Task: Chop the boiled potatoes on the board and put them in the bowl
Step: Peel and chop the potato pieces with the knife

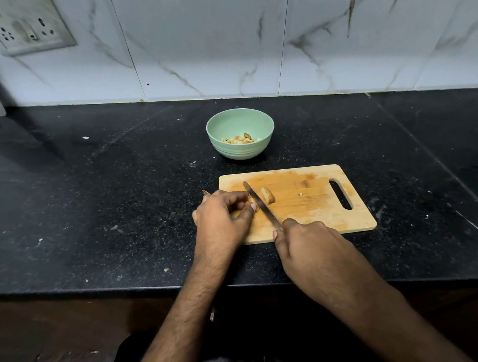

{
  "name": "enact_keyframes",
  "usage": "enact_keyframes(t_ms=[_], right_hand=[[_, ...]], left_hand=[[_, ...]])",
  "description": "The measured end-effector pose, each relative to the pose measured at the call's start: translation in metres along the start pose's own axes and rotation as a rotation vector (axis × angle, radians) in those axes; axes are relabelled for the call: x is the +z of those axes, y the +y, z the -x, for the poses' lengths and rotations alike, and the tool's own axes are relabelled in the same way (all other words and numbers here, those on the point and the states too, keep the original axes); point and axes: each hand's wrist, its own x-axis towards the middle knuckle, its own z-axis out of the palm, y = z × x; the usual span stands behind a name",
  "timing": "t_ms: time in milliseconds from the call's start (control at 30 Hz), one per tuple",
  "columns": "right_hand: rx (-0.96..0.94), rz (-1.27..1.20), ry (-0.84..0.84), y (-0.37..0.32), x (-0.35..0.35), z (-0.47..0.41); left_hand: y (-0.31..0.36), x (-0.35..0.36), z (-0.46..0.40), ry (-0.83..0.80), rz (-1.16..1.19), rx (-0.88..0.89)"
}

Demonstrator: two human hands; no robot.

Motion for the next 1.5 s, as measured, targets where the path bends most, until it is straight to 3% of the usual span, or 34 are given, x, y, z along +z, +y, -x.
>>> enact_keyframes(t_ms=[733, 1033, 1500], right_hand=[[-0.009, 0.093, 0.004, -0.005, 0.011, -0.013], [-0.016, 0.071, -0.119, 0.000, 0.009, -0.041], [-0.020, 0.105, -0.099, 0.016, 0.009, 0.007]], left_hand=[[0.006, -0.001, -0.005, -0.065, -0.054, -0.021], [0.008, 0.001, -0.002, -0.038, -0.021, -0.039], [0.011, 0.002, 0.005, 0.006, -0.089, -0.023]])
